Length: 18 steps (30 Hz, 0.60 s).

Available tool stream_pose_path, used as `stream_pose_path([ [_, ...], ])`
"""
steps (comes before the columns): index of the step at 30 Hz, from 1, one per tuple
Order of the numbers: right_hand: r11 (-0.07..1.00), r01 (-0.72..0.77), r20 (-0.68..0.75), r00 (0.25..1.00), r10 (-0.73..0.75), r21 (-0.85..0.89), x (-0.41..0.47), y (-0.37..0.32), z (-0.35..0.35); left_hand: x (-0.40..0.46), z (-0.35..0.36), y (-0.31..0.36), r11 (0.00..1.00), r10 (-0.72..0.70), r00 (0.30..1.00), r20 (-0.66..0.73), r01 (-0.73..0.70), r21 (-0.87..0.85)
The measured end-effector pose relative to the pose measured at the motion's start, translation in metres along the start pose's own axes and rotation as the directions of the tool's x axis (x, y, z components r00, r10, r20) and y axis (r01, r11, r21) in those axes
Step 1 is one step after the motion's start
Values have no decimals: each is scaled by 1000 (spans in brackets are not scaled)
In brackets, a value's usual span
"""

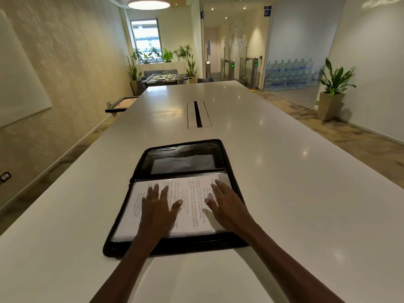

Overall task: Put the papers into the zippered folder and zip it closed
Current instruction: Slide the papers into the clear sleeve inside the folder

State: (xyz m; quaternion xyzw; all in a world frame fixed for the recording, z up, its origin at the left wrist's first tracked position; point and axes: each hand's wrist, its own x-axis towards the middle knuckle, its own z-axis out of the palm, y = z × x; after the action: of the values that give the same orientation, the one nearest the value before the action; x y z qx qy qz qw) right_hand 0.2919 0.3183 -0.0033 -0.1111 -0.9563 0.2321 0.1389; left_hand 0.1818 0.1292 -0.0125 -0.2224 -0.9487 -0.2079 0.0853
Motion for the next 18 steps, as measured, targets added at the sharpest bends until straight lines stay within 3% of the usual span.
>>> stream_pose_path([
  [6,975,-81,187,975,120,-206,-6,12,27,-5,8,-47,979,-144,975,167,116,167],
  [18,957,-129,198,963,184,-259,-3,13,30,-10,8,-54,983,-145,961,237,113,144],
])
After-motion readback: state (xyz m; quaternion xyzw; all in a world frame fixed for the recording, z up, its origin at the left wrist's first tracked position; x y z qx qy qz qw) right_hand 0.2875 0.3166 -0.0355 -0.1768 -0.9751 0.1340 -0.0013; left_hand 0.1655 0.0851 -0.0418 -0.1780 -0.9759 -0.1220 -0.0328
